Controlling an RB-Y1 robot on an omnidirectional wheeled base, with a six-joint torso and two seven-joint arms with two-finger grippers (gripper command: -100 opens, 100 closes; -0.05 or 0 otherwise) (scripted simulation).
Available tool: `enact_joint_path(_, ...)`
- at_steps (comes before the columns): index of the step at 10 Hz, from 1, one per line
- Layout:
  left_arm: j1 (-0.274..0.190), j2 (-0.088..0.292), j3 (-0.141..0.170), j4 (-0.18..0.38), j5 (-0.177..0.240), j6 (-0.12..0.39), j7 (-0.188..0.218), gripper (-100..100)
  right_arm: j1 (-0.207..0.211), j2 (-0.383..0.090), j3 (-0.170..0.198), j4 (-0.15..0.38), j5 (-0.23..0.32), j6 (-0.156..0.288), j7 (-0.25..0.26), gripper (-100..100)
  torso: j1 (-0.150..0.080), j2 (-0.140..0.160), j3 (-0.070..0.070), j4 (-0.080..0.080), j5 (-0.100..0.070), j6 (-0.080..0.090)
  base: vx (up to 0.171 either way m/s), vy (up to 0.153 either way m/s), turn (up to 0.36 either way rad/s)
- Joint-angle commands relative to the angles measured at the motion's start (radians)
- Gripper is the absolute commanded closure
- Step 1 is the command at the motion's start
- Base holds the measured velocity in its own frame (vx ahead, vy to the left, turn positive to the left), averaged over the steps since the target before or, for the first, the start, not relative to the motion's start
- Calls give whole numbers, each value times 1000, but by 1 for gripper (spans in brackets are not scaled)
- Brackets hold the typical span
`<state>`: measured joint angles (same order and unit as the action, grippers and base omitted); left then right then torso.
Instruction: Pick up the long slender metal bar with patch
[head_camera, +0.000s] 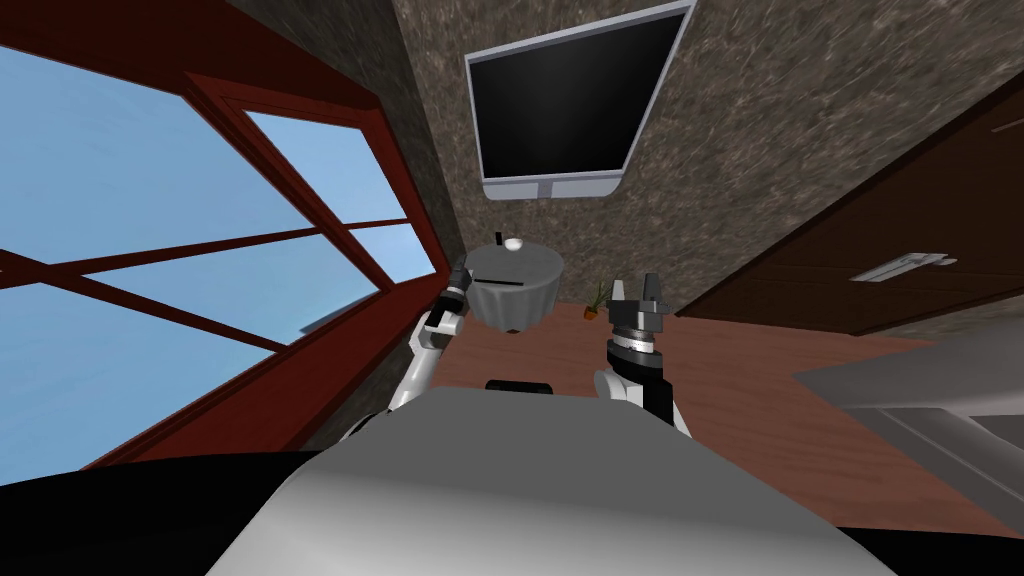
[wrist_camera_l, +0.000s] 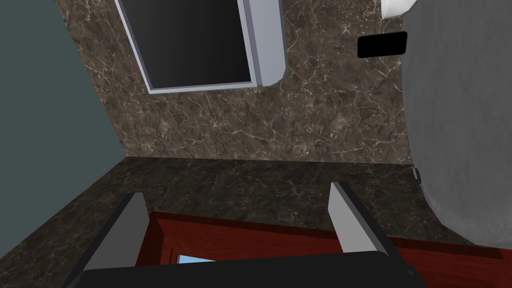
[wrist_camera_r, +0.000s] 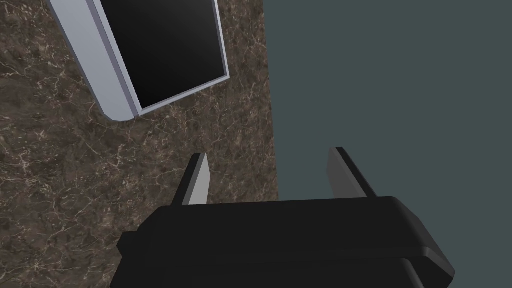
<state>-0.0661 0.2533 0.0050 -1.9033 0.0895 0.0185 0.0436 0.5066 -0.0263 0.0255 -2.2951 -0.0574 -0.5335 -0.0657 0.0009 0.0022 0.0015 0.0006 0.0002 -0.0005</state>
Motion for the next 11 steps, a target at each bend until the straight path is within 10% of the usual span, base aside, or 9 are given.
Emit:
enact_joint_path(1, -50, 14, -1, 42, 13, 50, 12, -100, 0, 0, 0, 0, 0, 0, 0, 0, 0, 0, 0, 0, 0, 0, -54, 9, -48)
enact_joint_path(11, -261, 42, -4, 186, 44, 282, 36, -100, 0, 0, 0, 0, 0, 0, 0, 0, -1, -1, 0, 0, 0, 0, -36, 6, -26)
